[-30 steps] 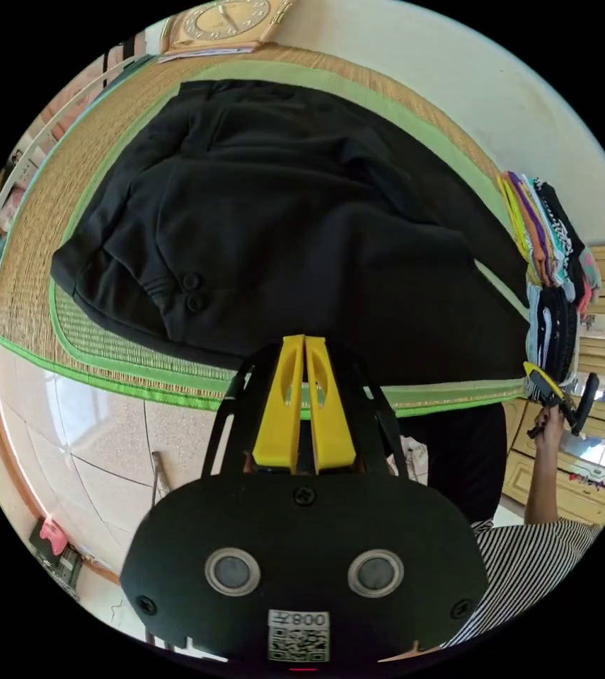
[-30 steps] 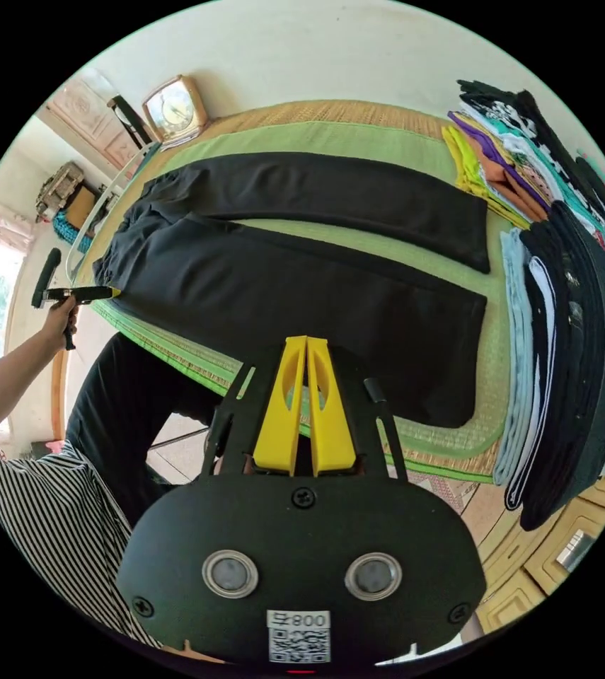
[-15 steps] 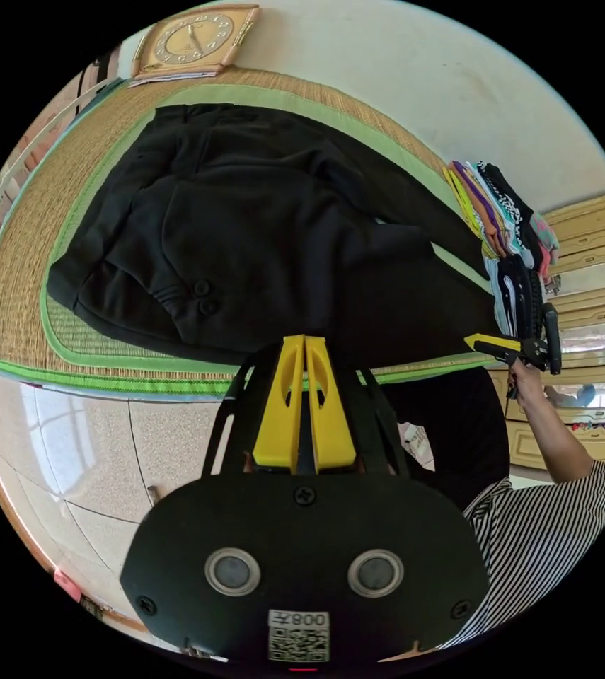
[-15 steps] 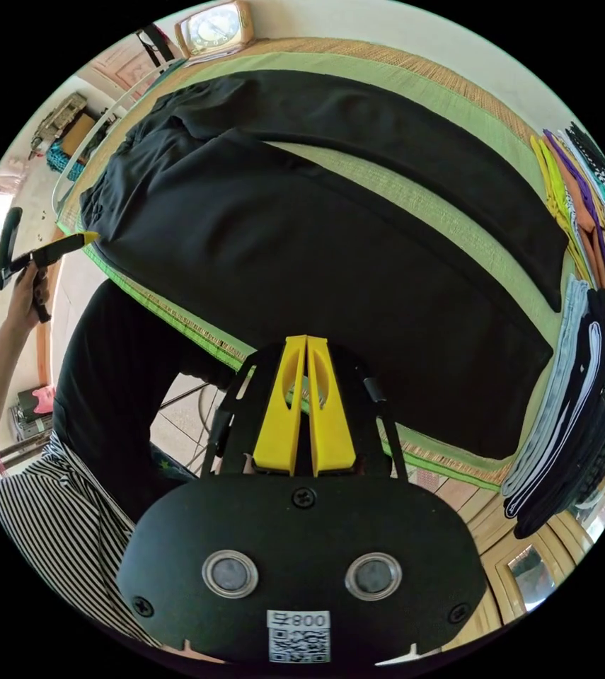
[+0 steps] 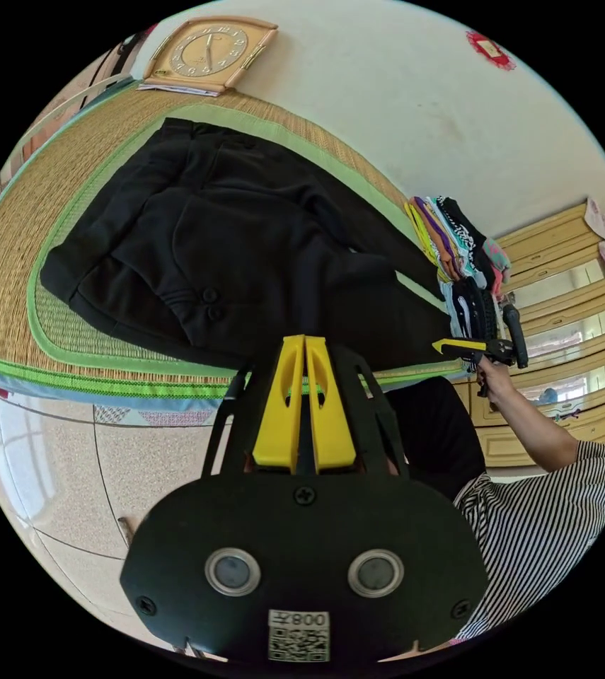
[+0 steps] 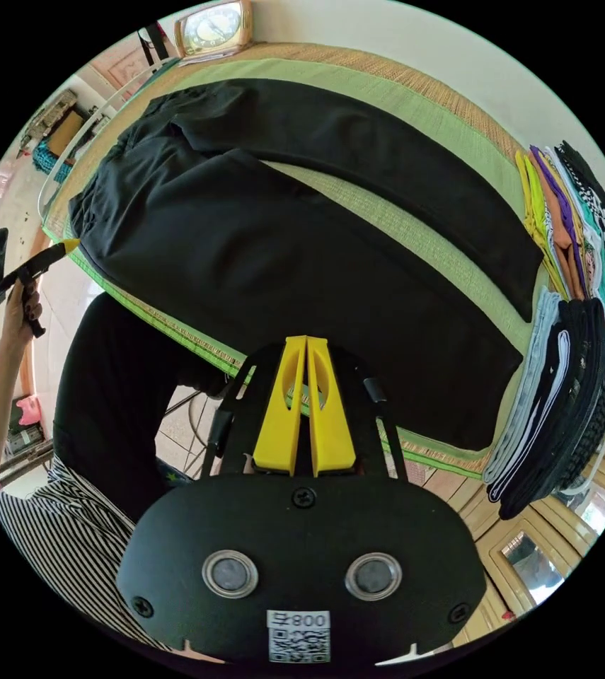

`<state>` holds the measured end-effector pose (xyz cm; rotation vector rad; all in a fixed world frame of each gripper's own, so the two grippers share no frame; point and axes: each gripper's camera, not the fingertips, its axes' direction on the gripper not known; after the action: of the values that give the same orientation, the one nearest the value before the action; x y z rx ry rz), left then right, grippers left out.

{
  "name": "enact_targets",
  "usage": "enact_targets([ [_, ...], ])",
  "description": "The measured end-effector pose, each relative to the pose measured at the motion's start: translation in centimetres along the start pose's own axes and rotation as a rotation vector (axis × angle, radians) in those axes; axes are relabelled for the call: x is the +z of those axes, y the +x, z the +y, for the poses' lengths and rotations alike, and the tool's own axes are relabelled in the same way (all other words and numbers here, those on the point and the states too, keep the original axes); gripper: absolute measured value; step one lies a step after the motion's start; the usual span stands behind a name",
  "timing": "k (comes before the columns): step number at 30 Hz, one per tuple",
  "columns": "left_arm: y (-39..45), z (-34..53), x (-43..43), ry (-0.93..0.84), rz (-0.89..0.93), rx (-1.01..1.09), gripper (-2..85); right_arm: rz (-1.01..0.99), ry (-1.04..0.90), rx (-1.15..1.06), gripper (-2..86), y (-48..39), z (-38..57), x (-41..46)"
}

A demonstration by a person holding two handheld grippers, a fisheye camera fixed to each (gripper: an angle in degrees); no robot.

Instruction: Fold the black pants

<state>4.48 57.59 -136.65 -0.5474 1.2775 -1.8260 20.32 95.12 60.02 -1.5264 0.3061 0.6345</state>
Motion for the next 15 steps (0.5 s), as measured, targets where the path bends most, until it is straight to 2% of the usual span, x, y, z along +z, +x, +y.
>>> enact_targets([
  [6,-4.9,-3.4,0.3,0.022,0.043,0.026,0.2,-0.097,0.149,-0.074,0.1,-2.3,-7.0,-3.6],
  [15,-9.4,-11.4,5.7,-0.104,-0.069,0.127,0.1,-0.148,0.185,-0.225,0.1,-7.7,-24.1,-3.5],
])
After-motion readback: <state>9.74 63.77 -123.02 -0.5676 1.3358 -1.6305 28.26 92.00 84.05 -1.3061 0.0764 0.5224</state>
